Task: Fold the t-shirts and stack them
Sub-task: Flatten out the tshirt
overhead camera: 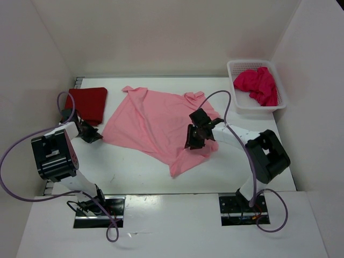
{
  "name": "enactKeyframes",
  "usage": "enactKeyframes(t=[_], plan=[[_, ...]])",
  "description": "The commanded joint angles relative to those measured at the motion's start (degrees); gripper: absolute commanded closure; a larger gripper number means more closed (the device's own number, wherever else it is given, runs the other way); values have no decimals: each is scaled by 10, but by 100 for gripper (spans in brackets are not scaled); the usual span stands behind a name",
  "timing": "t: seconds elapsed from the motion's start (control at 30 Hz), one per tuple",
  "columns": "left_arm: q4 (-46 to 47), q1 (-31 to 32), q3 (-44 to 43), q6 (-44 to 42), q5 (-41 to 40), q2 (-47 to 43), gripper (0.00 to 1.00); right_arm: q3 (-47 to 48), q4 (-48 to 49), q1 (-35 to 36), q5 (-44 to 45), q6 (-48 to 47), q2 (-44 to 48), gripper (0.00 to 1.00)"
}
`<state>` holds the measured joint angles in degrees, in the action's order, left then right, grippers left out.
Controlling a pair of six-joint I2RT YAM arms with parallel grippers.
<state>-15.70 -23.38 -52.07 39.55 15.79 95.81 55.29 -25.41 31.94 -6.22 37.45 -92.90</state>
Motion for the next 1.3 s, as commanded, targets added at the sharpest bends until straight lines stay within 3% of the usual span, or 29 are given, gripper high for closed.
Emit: enactKeyframes(t=[0.0,0.3,0.37,0.5,0.6,0.77,0.97,1.2,1.27], plan=[[9,0,5,3,15,-4,99,32,25,-4,21,-10,-14,61],[-13,5,5,-3,34,-68,100,32,19,2,21,-10,-52,53],[-20,11,5,-8,39,-81,100,38,19,8,21,-10,-52,60],[-31,40,-1,-13,39,-113,100,33,7,13,16,-10,-45,63],[-36,47,-7,-18,39,-126,100,25,-7,18,21,-10,-19,67],[-36,47,3,-18,39,-137,100,2,-26,18,-1,-10,21,89],[-20,47,3,-1,39,-150,100,-50,-111,23,-13,9,134,89],[-2,47,-17,26,59,-156,100,-155,-176,77,-169,98,241,92],[-2,47,-22,26,59,-162,100,-164,-207,84,-169,126,290,81]])
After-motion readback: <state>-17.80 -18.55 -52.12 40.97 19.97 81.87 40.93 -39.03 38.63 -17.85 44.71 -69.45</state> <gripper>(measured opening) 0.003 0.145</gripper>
